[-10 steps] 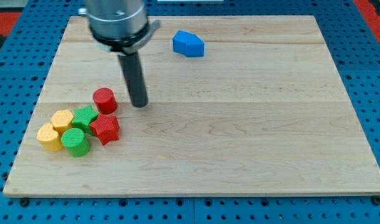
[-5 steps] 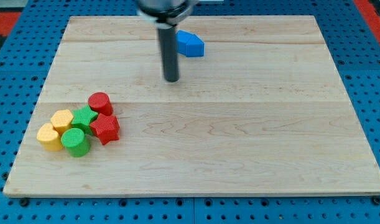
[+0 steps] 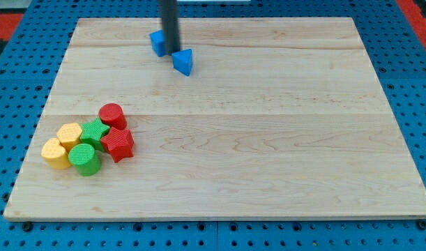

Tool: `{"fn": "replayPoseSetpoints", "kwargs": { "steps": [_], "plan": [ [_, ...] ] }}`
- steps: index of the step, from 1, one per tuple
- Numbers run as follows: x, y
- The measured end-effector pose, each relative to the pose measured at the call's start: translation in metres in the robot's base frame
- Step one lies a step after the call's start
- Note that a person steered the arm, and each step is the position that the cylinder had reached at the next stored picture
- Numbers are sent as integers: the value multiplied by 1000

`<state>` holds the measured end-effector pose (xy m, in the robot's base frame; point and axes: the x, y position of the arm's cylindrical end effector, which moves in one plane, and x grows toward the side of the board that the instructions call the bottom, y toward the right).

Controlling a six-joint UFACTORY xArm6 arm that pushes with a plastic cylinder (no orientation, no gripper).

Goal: Move the blue blocks into the group of blocks

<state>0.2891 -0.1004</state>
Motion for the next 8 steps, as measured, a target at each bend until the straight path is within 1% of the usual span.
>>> {"fn": "replayPoseSetpoints", "kwargs": {
  "steps": [1,2,3,5,6,8],
  "plan": [
    [-12,15],
    [-41,50],
    [-59,14],
    [2,-64],
    [-12,-85],
    [64,-90]
  ]
}}
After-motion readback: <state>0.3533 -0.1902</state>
